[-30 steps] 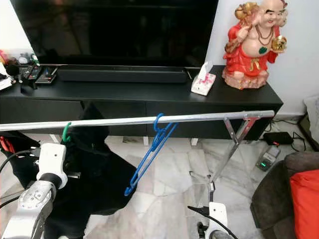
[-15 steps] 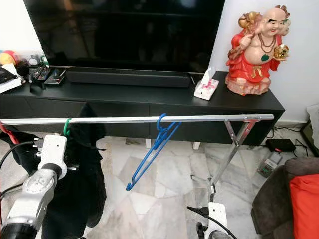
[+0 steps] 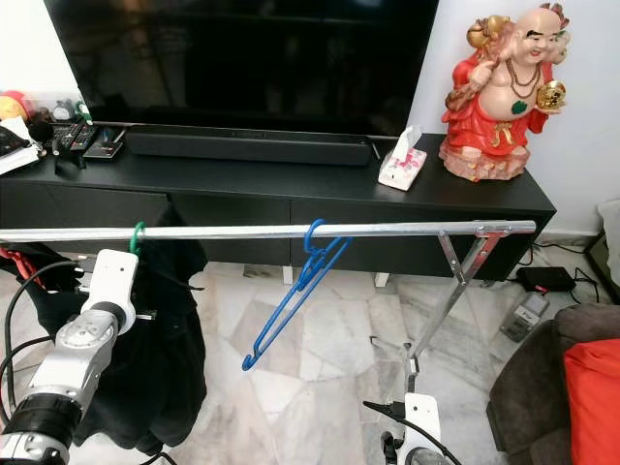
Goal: Hang hanger
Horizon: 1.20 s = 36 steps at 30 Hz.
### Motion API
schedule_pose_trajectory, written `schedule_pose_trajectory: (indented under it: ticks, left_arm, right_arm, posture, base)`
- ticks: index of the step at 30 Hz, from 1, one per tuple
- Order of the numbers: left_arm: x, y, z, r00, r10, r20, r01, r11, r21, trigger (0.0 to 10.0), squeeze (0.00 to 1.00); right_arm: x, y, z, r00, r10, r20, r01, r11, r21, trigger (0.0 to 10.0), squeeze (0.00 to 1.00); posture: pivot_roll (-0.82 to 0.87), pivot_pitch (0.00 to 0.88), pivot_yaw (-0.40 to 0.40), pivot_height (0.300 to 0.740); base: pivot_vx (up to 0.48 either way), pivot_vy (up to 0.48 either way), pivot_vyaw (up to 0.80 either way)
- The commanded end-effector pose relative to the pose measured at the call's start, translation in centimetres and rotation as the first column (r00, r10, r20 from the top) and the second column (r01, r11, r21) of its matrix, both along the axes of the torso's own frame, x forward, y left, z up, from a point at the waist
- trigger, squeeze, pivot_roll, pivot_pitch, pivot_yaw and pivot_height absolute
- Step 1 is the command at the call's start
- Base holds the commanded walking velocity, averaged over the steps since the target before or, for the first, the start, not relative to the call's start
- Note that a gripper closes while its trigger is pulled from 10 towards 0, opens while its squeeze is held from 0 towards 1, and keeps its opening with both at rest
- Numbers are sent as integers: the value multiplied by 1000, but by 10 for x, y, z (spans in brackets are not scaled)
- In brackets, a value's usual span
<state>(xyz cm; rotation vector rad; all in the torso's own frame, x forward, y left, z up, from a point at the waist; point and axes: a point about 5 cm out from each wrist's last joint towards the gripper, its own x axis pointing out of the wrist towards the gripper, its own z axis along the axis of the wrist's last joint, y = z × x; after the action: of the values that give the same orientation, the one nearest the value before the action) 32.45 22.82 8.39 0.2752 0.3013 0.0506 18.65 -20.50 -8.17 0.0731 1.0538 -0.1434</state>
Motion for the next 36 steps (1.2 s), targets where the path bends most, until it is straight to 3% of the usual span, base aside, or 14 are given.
schedule_pose_trajectory:
  ticks: [1,10,11,12,27,35,36]
  left_arm:
    - [-2,-1,-7,999,-18,-41,18,1000,12,10000,0]
    - [-18,5,-14,998,-24,-55,25,1000,11,10000,0]
    - [-21,5,-12,999,-26,-36,26,1000,7,10000,145]
    - [-23,4,-10,1000,-25,-12,25,1000,-2,10000,1000]
    - [-35,-4,3,993,-15,119,24,996,-80,10000,1000]
    - [-57,-7,16,975,-8,221,35,993,-117,10000,1000]
    - [-65,-10,21,969,-12,249,45,991,-127,10000,1000]
  right_arm:
    - [-2,-1,-1,1000,0,-11,0,1000,-2,10000,0]
    - [-3,-1,-1,1000,1,-13,-1,1000,-2,10000,0]
    - [-3,-1,-1,1000,2,-13,-2,1000,-3,10000,0]
    - [-3,-1,-1,1000,2,-13,-2,1000,-4,10000,0]
    - [-3,-2,-1,1000,2,-12,-2,1000,-6,10000,0]
    - [-3,-1,-1,1000,3,-11,-3,1000,-5,10000,0]
    - [-3,-2,-1,1000,2,-10,-2,1000,-5,10000,0]
  posture:
    - [-34,0,-26,740]
    - [-28,0,-23,740]
    - [-28,0,-23,740]
    - [-26,0,-24,740]
    - [-27,0,-21,740]
    - [-27,0,-21,740]
    - [-21,0,-21,740]
  base:
    - [0,0,0]
    - [0,0,0]
    - [0,0,0]
    - [0,0,0]
    - [0,0,0]
    - [0,0,0]
    - [0,0,0]
